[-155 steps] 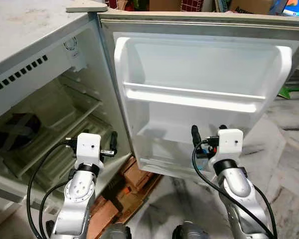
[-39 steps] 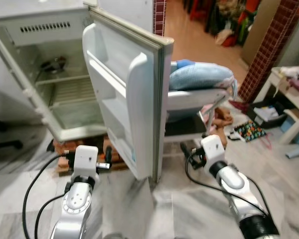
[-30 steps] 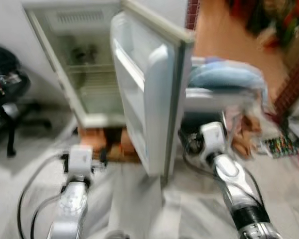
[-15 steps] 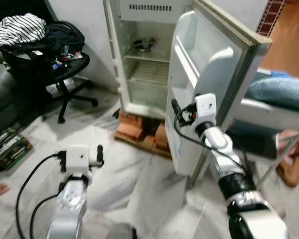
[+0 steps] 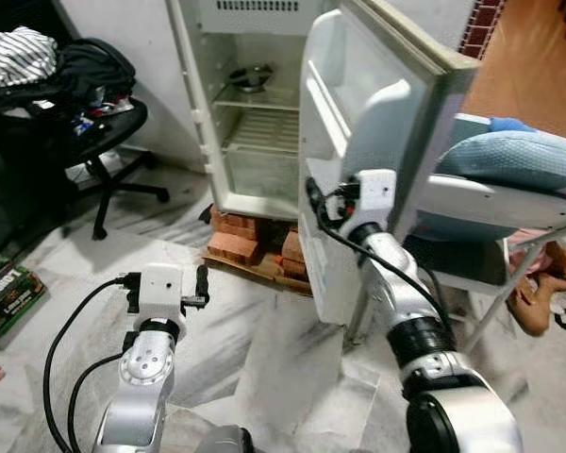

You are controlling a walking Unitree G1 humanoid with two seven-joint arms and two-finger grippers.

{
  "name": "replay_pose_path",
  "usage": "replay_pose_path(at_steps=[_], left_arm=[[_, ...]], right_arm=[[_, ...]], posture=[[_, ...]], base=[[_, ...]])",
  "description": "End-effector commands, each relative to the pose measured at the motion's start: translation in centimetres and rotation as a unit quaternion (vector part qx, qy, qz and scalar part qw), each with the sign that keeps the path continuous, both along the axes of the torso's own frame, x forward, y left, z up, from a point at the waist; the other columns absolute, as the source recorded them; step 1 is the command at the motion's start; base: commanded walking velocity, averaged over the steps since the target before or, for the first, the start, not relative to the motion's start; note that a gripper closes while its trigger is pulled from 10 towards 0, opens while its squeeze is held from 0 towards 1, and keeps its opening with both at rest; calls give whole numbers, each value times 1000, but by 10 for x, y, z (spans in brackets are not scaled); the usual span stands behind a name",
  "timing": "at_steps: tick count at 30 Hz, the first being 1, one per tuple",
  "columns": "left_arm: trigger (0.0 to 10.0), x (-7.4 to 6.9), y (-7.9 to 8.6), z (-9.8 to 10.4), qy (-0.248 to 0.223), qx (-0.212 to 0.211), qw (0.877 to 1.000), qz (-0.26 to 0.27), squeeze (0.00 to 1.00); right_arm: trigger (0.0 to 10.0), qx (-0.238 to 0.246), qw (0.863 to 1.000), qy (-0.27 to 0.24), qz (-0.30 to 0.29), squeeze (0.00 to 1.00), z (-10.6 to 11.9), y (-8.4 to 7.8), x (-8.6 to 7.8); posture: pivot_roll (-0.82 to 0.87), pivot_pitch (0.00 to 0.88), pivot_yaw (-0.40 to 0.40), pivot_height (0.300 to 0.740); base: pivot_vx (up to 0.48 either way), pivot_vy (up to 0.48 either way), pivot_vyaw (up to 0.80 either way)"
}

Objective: Restocking fridge

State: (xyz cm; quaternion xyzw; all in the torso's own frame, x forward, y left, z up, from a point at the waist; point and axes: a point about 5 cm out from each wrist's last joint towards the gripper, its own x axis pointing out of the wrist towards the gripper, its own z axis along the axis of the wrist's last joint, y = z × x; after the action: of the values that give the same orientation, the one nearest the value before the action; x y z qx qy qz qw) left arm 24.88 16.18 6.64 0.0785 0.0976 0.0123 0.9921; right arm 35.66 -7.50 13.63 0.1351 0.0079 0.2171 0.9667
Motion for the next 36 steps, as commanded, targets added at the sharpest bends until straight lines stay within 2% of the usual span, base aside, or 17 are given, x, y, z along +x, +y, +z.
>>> replay_pose_path(at_steps=[1, 2, 3, 5, 6, 7, 11, 12, 15, 16, 18, 20, 21, 24, 27, 29, 36], left_arm=[[10000, -1, 3, -3, 11, 7, 1000, 1, 0], [10000, -1, 3, -3, 11, 7, 1000, 3, 0], [10000, -2, 4, -3, 10, 6, 1000, 6, 0], [10000, -2, 4, -3, 10, 6, 1000, 6, 0], [10000, -2, 4, -4, 10, 6, 1000, 9, 0], [10000, -2, 4, -4, 10, 6, 1000, 9, 0], [10000, -2, 4, -4, 11, 5, 1000, 9, 0], [10000, -2, 4, -4, 12, 4, 1000, 8, 0], [10000, -2, 3, -5, 14, 4, 1000, 5, 0], [10000, -2, 3, -6, 17, 4, 1000, 2, 0], [10000, -2, 2, -7, 19, 4, 1000, 0, 0], [10000, -2, 2, -7, 21, 4, 1000, -3, 0], [10000, -1, 2, -8, 22, 5, 1000, -3, 0], [10000, 0, 3, -7, 21, 2, 1000, 5, 0], [10000, 3, 4, -5, 15, -2, 1000, 9, 0], [10000, 3, 4, -4, 13, -3, 1000, 9, 0], [10000, 1, 5, -7, 23, -6, 1000, 4, 0]], right_arm=[[10000, 47, 996, -24, 78, 0, 21, 25, -4], [10000, 70, 990, -25, 118, 0, 25, 32, -9], [10000, 107, 974, -31, 195, 0, 32, 41, -24], [10000, 115, 968, -34, 219, 0, 34, 44, -28], [10000, 116, 950, -34, 289, 0, 33, 47, -45], [10000, 114, 941, -32, 316, 0, 32, 47, -52], [10000, 94, 918, -8, 385, 0, 19, 37, -73], [10000, 52, 905, 21, 421, 0, 2, 25, -88], [10000, -44, 897, 61, 436, 0, -27, 4, -100], [10000, -128, 889, 92, 430, 0, -49, -16, -105], [10000, -188, 879, 112, 424, 0, -63, -30, -108], [10000, -248, 879, 139, 382, 0, -76, -51, -103], [10000, -304, 877, 146, 342, 0, -83, -65, -97], [10000, -348, 889, 142, 260, 0, -82, -77, -80], [10000, -349, 916, 94, 176, 0, -69, -77, -61], [10000, -333, 927, 76, 157, 0, -65, -73, -58], [10000, -282, 953, 46, 96, 0, -69, -55, -68]], posture=[[99, 45, 45, 740], [102, 47, 41, 740], [102, 47, 39, 740], [100, 49, 37, 740], [98, 50, 35, 740], [98, 51, 34, 740], [90, 54, 35, 740], [85, 55, 36, 740], [80, 58, 39, 740], [76, 59, 40, 740], [67, 62, 42, 740], [65, 63, 42, 740], [63, 64, 43, 740], [60, 64, 45, 740], [65, 63, 43, 740], [67, 62, 42, 740], [63, 53, 44, 740]], base=[[0, 0, 0], [0, 0, 0], [0, 0, 0], [0, 0, 0], [0, 0, 0], [0, 0, 0], [0, 0, 0], [0, 0, 0], [0, 0, 0], [0, 0, 0], [0, 0, 0], [0, 0, 0], [0, 0, 0], [0, 0, 0], [0, 0, 0], [0, 0, 0], [0, 206, 0]])
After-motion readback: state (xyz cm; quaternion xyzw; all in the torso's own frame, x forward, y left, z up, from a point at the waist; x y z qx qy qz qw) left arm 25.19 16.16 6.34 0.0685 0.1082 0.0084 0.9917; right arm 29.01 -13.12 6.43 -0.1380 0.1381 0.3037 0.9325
